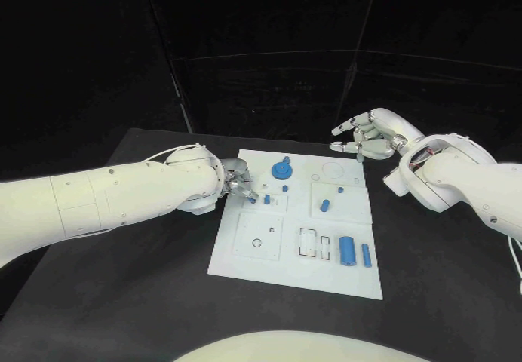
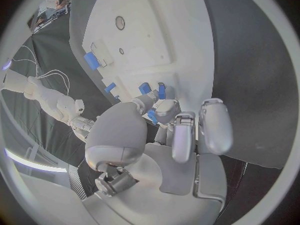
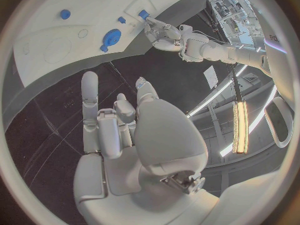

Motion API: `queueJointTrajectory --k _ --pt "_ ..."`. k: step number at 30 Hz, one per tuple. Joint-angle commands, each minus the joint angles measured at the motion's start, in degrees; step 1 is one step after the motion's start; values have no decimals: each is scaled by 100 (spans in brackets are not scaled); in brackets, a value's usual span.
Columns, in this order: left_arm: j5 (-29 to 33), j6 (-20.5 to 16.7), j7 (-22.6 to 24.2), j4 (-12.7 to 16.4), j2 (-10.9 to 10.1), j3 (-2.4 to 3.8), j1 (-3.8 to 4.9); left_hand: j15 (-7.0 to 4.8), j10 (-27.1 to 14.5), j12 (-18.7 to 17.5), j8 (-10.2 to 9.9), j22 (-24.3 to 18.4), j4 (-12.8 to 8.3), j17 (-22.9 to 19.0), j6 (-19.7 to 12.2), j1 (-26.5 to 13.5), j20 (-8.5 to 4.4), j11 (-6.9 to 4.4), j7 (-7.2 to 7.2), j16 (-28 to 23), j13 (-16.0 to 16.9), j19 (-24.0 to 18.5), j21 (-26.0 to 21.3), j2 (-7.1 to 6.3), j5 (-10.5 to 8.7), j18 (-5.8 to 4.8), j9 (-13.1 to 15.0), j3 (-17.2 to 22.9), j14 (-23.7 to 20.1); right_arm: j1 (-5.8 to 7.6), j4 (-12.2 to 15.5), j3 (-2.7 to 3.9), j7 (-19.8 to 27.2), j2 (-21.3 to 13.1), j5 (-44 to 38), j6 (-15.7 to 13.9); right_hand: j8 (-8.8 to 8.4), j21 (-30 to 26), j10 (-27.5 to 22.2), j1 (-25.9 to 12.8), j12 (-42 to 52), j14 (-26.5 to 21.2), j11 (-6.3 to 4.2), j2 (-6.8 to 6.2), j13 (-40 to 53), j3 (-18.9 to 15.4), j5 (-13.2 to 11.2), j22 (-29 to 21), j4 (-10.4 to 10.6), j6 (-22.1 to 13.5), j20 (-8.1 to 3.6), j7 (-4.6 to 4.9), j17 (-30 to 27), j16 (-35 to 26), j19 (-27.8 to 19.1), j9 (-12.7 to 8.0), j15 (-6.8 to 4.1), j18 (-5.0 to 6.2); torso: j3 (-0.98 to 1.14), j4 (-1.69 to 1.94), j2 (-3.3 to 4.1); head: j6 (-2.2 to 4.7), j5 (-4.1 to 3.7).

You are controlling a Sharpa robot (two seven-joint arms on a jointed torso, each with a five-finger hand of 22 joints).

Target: Assemble the parts on the task board

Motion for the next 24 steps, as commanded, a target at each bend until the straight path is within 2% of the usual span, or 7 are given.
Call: queueJointTrajectory --k 1,5,9,17,24 --pt "-94 212 -99 -8 -6 -20 -18 -26 24 19 32 6 -640 1509 5 5 -39 -8 -44 36 -4 109 22 41 37 -87 10 676 595 10 3 5 50 -4 21 19 29 -38 -10 6 35 192 -6 39 8 -25 30 -9 7 -34 -20 4 7 -4 32 0 -10 82 1 -2 -1 3 -1" --pt "-94 264 -100 0 1 -20 -18 -26 21 12 37 -4 -640 1509 4 1 -39 -9 -45 36 -13 106 14 39 37 -85 13 684 595 10 2 5 50 -5 21 21 29 -38 -10 6 35 192 -6 39 8 -25 30 -9 7 -34 -20 4 7 -4 32 0 -10 82 -9 3 1 8 -19" --pt "-94 306 -101 12 3 -19 -19 -26 21 12 37 -4 -640 1509 4 1 -39 -9 -45 36 -13 106 14 39 37 -85 13 684 595 10 3 5 51 -6 21 22 29 -38 -10 6 35 192 -6 39 8 -25 30 -9 7 -34 -20 4 7 -4 32 0 -10 82 2 -2 -1 18 -12" --pt "-70 408 -103 45 -9 -19 -19 -27 24 10 61 -2 -642 1509 5 -19 -39 -11 -48 36 -17 106 13 27 37 -86 30 723 595 9 8 5 51 -13 21 25 38 -39 -4 12 43 193 -7 50 11 -29 33 -11 15 -31 -21 3 8 -4 33 1 -10 82 -1 7 -6 31 -18" --pt "-51 452 -104 73 -21 -18 -19 -29 28 9 88 5 -649 1509 7 -34 -40 -14 -53 36 -19 107 17 12 41 -86 48 767 595 9 8 5 54 -11 21 26 38 -39 -4 12 43 193 -7 50 11 -29 33 -11 15 -31 -21 3 8 -4 33 1 -10 82 -2 -1 3 31 -8"
